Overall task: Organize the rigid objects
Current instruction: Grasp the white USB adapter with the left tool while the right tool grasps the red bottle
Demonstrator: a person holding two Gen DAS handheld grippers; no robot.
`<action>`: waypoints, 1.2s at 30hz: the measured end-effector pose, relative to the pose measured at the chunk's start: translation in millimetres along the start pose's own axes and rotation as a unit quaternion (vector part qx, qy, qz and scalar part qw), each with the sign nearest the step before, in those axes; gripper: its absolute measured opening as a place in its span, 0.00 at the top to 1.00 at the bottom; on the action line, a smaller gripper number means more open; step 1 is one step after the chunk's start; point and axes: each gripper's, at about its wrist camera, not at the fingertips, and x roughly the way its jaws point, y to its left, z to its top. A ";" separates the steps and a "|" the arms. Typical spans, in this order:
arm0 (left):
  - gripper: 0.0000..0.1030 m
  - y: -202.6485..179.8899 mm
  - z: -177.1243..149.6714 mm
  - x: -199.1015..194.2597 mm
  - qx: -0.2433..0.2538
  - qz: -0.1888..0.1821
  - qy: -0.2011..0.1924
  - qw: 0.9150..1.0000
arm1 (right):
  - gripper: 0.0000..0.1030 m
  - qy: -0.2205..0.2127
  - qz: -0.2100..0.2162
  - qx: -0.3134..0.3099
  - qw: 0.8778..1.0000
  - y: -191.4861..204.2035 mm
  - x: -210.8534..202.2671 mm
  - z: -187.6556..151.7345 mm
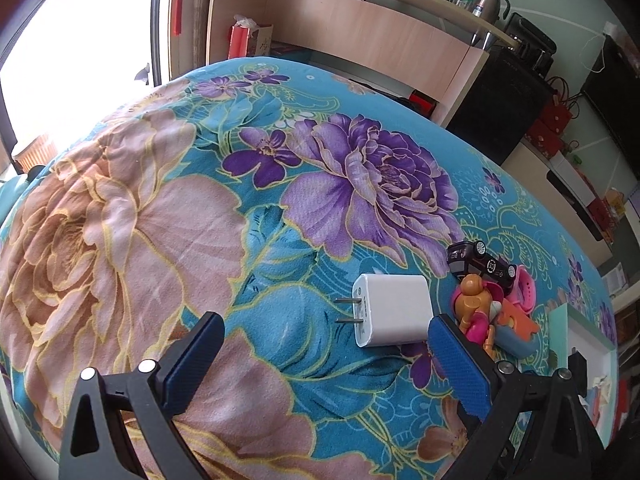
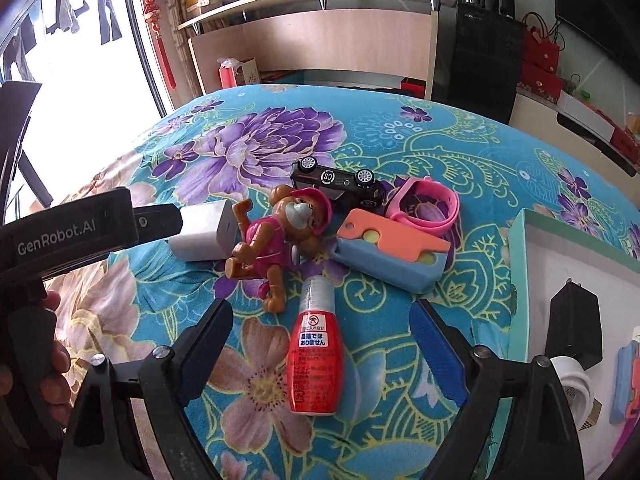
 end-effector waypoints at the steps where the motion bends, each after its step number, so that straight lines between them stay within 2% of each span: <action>1: 0.00 -1.4 0.4 1.2 0.003 0.001 0.000 1.000 | 0.26 0.002 0.003 0.006 1.000 -1.7 0.9 -0.9; 2: 0.00 -2.9 1.0 2.2 0.006 0.003 0.000 1.000 | 0.36 0.004 0.004 0.010 1.000 -3.3 2.0 -1.6; 7: 0.00 -9.8 5.3 6.8 0.024 0.005 -0.006 1.000 | 0.42 0.011 0.005 0.020 1.000 -8.2 3.2 -2.9; 9: 0.00 -12.7 6.3 8.9 0.029 0.001 -0.005 1.000 | 0.52 0.014 0.004 0.019 1.000 -8.2 3.6 -3.1; 13: 0.00 -20.0 7.5 13.0 0.042 0.003 -0.004 0.999 | 0.59 0.019 0.001 0.013 1.000 -6.4 3.7 -4.4; 17: 0.00 -26.0 6.4 19.2 0.057 0.015 0.003 0.998 | 0.71 0.022 0.006 0.014 1.000 -6.0 2.6 -5.2; 22: 0.01 -27.5 4.3 28.6 0.064 0.032 0.015 0.997 | 0.73 0.027 0.000 0.012 1.000 -7.0 1.7 -5.3; 25: 0.10 -28.3 3.4 32.4 0.067 0.030 0.019 0.997 | 0.73 0.028 -0.007 0.016 0.999 -11.0 1.0 -5.2; 29: 0.15 -29.9 3.2 33.9 0.071 0.028 0.018 0.997 | 0.73 0.029 -0.014 0.031 0.999 -20.6 0.4 -5.5; 33: 0.41 -29.6 3.6 31.4 0.071 0.022 0.015 0.997 | 0.73 0.028 -0.021 0.048 0.998 -30.9 -1.7 -6.0; 36: 0.41 -28.9 3.8 30.1 0.070 0.019 0.014 0.997 | 0.73 0.026 -0.021 0.058 0.998 -36.4 -3.6 -6.2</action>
